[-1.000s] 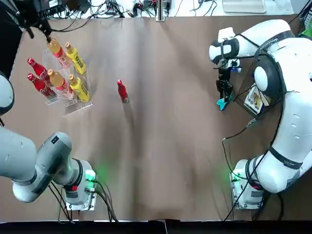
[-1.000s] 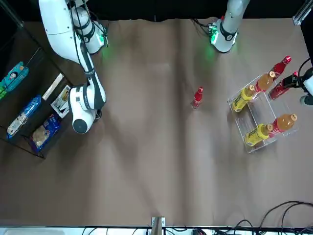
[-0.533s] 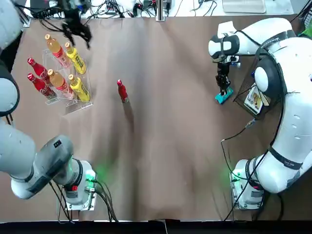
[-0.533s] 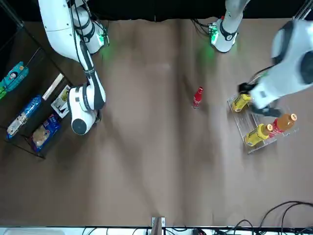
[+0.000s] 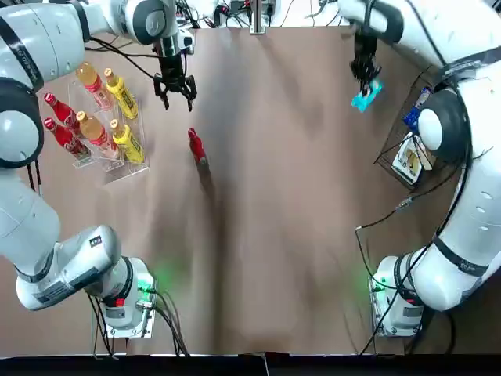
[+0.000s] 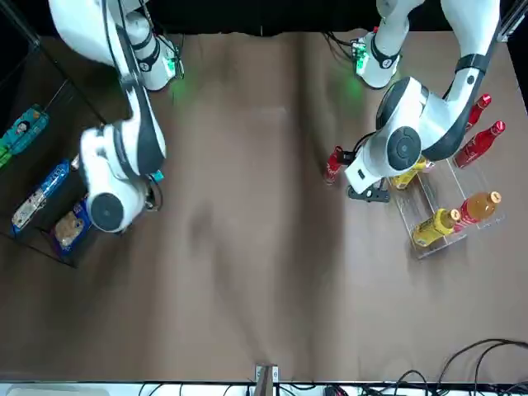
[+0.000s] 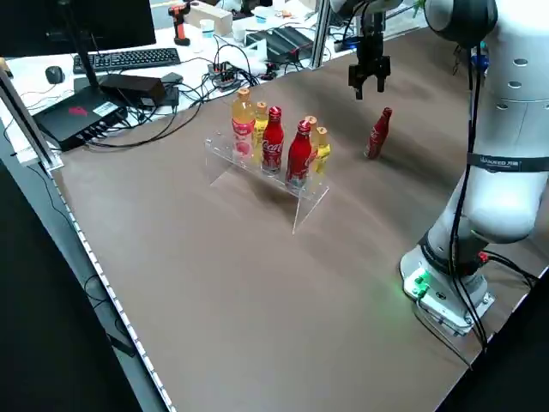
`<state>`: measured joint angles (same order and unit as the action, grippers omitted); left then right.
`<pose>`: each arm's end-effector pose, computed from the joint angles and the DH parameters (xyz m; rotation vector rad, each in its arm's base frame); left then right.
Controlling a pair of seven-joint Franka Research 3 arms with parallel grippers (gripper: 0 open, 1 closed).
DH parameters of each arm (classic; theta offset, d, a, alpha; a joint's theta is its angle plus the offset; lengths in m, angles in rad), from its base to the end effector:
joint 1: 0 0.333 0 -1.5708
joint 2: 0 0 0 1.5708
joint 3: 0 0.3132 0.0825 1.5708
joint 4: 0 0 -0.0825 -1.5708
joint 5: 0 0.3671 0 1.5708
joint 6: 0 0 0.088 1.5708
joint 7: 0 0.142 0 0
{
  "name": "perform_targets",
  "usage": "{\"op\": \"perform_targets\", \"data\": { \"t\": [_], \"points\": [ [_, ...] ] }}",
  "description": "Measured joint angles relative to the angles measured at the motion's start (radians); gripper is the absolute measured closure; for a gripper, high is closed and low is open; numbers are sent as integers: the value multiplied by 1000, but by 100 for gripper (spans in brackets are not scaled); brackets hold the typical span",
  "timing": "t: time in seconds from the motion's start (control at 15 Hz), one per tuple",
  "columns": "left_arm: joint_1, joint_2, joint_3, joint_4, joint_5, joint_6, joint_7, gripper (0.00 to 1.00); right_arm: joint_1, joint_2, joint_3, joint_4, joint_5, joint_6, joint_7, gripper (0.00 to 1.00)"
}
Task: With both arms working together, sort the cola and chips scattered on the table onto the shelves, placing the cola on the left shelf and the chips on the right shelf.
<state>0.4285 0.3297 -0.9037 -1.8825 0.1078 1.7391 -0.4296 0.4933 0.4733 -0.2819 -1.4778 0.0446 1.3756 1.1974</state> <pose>0.4932 -0.2183 0.3445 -3.0742 0.1553 0.5862 0.5647 0.1491 0.3560 2.3451 -1.2763 -0.5045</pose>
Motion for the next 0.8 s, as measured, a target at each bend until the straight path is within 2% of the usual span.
{"op": "perform_targets", "data": {
  "t": [0.13, 0.27, 0.4, 0.6, 0.8],
  "points": [
    [-3, 0, -2, -14, 0, 13, -21, 0, -3, -37, -14, 97, -6, -91, -86, 96],
    [-20, 0, -2, -34, 0, 69, -42, 0, -12, -101, -35, 137, -21, -139, -200, 96],
    [-41, 0, -3, -63, 0, 130, -74, 0, -28, -190, -56, 146, -46, -172, -331, 96],
    [-61, 0, -3, -103, 0, 158, -95, 2, -42, -316, -101, 146, -91, -281, -483, 96],
    [-63, 0, -3, -138, 0, 158, -118, 10, -54, -402, -169, 121, -110, -319, -602, 96]
  ]
}}
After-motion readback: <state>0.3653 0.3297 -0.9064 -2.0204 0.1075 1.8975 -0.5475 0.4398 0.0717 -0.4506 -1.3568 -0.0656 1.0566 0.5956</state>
